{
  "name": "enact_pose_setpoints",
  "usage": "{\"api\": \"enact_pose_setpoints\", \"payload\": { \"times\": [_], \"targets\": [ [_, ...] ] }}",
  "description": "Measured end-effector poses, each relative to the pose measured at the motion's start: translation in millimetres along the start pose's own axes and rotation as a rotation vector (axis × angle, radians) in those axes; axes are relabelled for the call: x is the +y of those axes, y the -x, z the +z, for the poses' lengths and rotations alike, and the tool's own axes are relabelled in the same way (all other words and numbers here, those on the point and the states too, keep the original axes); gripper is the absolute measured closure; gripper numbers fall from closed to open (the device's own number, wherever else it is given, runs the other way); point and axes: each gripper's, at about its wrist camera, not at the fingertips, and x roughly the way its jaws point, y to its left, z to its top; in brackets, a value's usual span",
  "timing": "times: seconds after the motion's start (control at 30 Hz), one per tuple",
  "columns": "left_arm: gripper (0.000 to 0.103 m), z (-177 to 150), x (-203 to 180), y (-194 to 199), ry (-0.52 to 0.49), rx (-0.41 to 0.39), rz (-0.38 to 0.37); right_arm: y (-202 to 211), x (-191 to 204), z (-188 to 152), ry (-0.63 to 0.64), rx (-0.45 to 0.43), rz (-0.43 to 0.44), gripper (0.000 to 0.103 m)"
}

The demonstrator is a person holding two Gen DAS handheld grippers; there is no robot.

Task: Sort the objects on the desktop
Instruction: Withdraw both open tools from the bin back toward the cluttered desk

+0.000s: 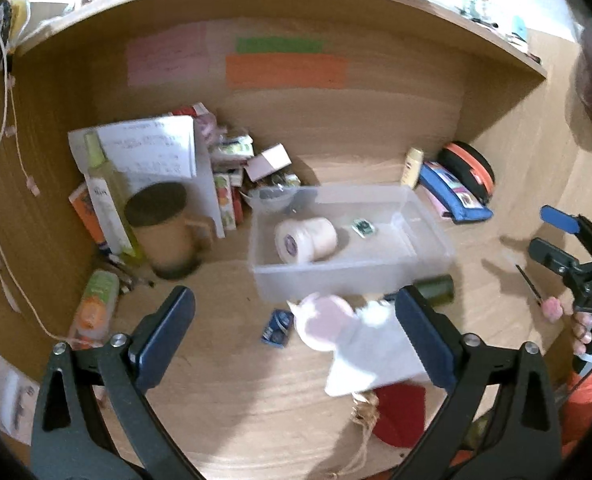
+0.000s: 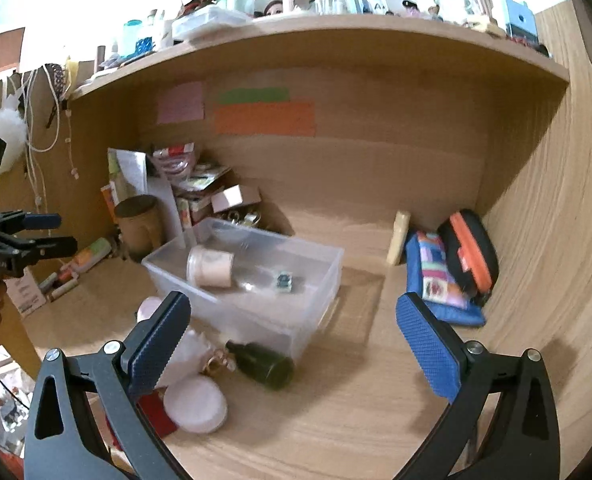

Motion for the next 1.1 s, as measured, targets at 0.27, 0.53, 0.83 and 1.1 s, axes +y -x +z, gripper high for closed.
{"api": "enact_pose_setpoints", "payload": {
  "times": [0.27, 0.53, 0.83, 1.1],
  "targets": [
    [0.001, -47, -18, -14, 0.030, 0.073, -0.023, -5, 11, -37, -0.027, 0.060, 0.016, 0.000],
    [0.001, -90, -45, -30, 0.041, 0.134, -0.036, -17, 12, -68, -0.073, 0.123, 0.049, 0.000],
    [0.001, -123, -49, -61, 0.133, 0.245, -0.084, -38, 22, -93, -0.031, 0.201, 0.110, 0.000],
    [0.001, -129, -58, -71, 0.099, 0.256, -0.090, -62, 48, -108, 0.064, 0.265, 0.167, 0.001]
  ]
}}
